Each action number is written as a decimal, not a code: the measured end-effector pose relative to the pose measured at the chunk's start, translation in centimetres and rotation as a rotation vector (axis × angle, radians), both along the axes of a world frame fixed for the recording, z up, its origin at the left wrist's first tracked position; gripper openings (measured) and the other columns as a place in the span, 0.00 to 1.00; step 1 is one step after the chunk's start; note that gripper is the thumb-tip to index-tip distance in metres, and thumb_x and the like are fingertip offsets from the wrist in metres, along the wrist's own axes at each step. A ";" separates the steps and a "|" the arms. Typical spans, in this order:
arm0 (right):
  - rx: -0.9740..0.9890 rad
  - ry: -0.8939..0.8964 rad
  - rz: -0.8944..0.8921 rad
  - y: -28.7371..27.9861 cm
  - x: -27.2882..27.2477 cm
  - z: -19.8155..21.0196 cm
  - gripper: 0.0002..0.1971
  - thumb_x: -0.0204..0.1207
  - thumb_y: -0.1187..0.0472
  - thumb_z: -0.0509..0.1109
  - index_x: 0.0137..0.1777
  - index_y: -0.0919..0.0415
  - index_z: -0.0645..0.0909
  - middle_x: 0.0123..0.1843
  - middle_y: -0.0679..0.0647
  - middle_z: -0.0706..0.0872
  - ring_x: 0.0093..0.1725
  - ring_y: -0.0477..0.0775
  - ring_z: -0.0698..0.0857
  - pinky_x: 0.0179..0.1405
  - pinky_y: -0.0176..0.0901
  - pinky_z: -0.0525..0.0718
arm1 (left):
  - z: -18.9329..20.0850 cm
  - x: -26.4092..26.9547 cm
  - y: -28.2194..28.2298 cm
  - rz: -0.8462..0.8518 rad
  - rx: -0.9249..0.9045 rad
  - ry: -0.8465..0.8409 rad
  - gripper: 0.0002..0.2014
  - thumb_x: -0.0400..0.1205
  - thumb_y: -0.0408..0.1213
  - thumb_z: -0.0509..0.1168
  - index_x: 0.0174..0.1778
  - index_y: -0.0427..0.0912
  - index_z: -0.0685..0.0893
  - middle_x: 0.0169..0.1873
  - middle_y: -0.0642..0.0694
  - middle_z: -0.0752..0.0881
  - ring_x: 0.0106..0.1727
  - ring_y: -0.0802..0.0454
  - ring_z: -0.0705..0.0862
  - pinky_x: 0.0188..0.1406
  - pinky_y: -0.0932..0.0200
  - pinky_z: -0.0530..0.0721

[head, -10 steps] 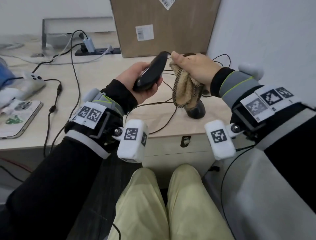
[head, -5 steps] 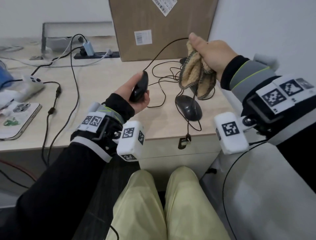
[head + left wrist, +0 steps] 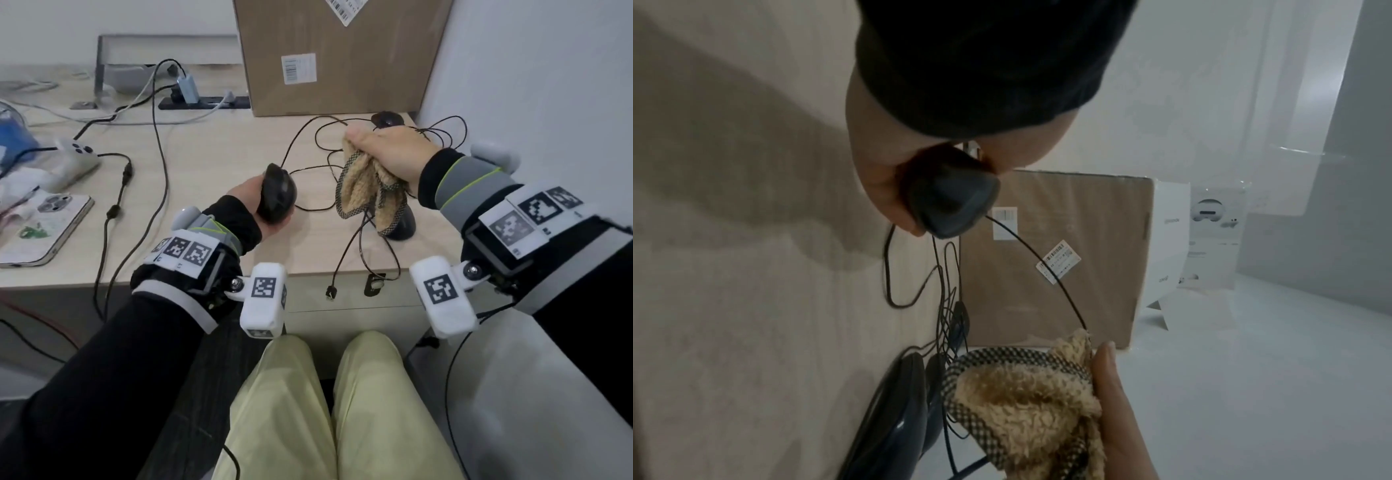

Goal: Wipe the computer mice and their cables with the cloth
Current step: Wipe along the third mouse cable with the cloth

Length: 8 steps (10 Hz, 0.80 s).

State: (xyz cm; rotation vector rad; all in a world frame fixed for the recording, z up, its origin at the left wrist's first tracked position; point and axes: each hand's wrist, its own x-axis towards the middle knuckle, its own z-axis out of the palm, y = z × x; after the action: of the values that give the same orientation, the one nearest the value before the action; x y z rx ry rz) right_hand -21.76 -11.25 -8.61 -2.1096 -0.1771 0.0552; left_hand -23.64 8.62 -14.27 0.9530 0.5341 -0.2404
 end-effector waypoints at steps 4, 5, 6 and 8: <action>0.045 0.116 0.089 1.8 -0.8 -1.9 0.15 0.74 0.45 0.71 0.34 0.56 0.83 0.39 0.75 0.86 0.28 0.60 0.85 0.25 0.42 0.83 | -2.2 0.7 3.0 0.028 0.588 0.048 0.14 0.81 0.47 0.64 0.57 0.43 0.79 0.52 0.43 0.80 0.48 0.47 0.79 0.58 0.52 0.83; 0.083 0.127 0.081 1.8 -0.7 -2.5 0.14 0.77 0.49 0.70 0.34 0.56 0.82 0.22 0.58 0.84 0.16 0.51 0.81 0.19 0.37 0.79 | -1.6 0.4 2.0 -0.070 0.750 0.023 0.21 0.84 0.38 0.62 0.72 0.33 0.74 0.68 0.38 0.79 0.53 0.47 0.79 0.44 0.62 0.82; 0.072 0.110 0.059 2.4 -0.4 -3.0 0.13 0.77 0.49 0.69 0.36 0.56 0.82 0.23 0.51 0.86 0.21 0.51 0.83 0.25 0.42 0.83 | -1.4 1.1 2.0 -0.083 0.892 0.059 0.21 0.86 0.36 0.57 0.73 0.31 0.73 0.73 0.35 0.75 0.70 0.41 0.77 0.37 0.67 0.75; -0.009 0.053 0.088 3.5 -0.3 -3.2 0.12 0.75 0.47 0.71 0.42 0.56 0.85 0.35 0.56 0.89 0.26 0.48 0.84 0.24 0.31 0.80 | -0.5 0.7 1.4 -0.001 1.061 -0.075 0.16 0.83 0.50 0.58 0.59 0.47 0.84 0.58 0.44 0.82 0.61 0.44 0.79 0.57 0.71 0.75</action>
State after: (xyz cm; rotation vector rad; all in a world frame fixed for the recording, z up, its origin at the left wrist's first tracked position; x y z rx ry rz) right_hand -22.03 -7.74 -11.84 -2.1060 -0.2383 0.1646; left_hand -22.97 10.04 -14.82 1.9795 0.5913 0.1100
